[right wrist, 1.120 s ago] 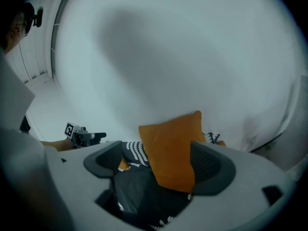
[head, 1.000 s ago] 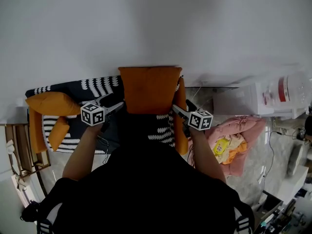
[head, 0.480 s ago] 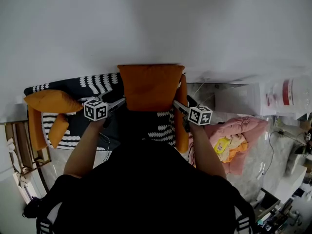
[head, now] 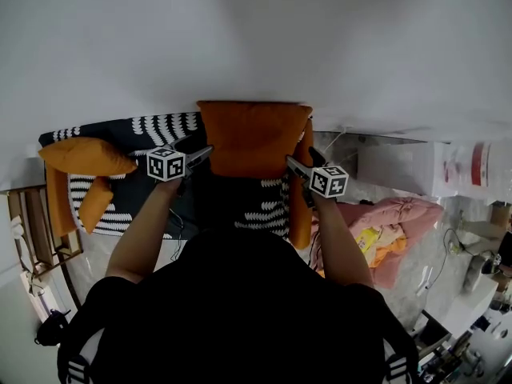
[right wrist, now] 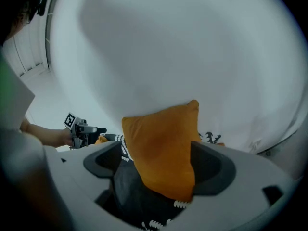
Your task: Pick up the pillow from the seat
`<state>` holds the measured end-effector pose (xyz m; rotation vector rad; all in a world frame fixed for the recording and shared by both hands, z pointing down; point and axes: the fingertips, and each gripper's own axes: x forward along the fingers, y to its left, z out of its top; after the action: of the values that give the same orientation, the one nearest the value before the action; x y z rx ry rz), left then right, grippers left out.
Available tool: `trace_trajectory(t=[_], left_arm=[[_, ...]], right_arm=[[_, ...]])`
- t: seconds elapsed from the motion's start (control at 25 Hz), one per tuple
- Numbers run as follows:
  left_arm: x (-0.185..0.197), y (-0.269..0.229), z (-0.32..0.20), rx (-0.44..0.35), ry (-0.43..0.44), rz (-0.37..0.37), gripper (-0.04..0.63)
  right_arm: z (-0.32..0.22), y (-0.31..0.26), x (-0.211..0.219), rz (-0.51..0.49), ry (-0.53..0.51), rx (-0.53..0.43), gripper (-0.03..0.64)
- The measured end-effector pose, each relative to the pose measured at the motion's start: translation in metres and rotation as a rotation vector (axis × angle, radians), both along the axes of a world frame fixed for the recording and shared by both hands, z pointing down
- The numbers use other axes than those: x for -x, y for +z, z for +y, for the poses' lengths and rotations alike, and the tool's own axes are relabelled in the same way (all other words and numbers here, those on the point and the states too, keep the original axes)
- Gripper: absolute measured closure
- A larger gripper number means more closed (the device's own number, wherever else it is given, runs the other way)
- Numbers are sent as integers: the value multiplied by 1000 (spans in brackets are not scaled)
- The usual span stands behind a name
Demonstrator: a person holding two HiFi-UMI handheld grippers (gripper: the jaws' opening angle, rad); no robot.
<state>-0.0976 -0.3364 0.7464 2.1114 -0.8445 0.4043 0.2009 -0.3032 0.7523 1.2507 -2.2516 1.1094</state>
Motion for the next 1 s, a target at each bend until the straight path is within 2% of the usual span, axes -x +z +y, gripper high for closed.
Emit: trace_trajectory(t=[0.24, 0.48, 0.84, 1.0], left_arm=[[4, 25, -21, 48, -83, 18, 236], [-2, 46, -31, 68, -77, -12, 236], [4, 74, -41, 98, -77, -49, 229], [4, 82, -49, 103, -63, -42, 224]], right_arm=[[-10, 31, -7, 34, 0, 44, 184], [-17, 47, -1, -41, -2, 56, 181], [-33, 72, -14, -23, -9, 89, 176], [-48, 75, -15, -30, -36, 85, 172]])
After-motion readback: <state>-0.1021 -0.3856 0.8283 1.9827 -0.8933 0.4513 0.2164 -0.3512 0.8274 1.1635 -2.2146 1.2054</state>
